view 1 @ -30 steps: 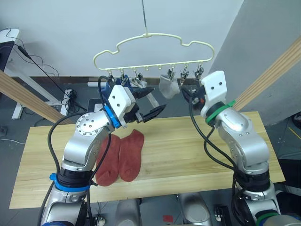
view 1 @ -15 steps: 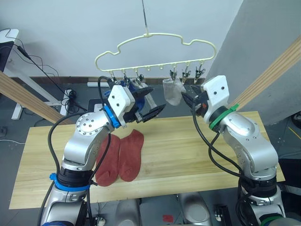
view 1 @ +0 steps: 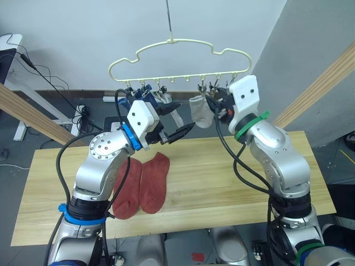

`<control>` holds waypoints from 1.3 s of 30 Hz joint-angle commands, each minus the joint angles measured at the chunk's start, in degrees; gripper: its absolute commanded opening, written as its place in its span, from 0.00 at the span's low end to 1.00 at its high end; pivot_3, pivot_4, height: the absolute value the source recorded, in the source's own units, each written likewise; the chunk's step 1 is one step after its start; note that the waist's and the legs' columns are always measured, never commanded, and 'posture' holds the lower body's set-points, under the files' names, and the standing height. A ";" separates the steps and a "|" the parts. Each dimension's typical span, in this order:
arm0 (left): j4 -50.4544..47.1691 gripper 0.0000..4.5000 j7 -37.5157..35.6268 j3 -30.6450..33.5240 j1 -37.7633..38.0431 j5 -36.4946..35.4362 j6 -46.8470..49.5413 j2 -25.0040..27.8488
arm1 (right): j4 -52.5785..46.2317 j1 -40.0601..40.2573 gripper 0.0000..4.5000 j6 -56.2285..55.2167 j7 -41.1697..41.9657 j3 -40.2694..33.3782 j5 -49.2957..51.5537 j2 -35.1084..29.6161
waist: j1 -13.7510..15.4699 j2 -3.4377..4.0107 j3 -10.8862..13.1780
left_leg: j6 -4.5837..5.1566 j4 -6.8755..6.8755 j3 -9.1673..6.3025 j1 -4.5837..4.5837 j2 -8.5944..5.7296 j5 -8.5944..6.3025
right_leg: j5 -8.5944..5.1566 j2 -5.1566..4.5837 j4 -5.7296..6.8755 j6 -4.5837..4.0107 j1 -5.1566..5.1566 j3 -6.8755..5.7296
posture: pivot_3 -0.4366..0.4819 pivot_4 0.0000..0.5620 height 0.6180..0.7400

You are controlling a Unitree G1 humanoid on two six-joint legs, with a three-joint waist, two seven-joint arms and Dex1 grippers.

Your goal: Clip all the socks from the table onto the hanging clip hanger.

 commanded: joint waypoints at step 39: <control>-2.22 0.80 0.00 -0.01 0.63 0.36 -1.05 0.30 | 8.53 -5.07 0.41 -9.86 -0.03 1.81 -4.43 2.99 | 0.07 0.00 0.00 | 0.00 0.00 0.00 0.00 0.00 0.00 | 0.00 -0.01 0.01 0.00 0.00 0.00 | 0.26 0.57 0.94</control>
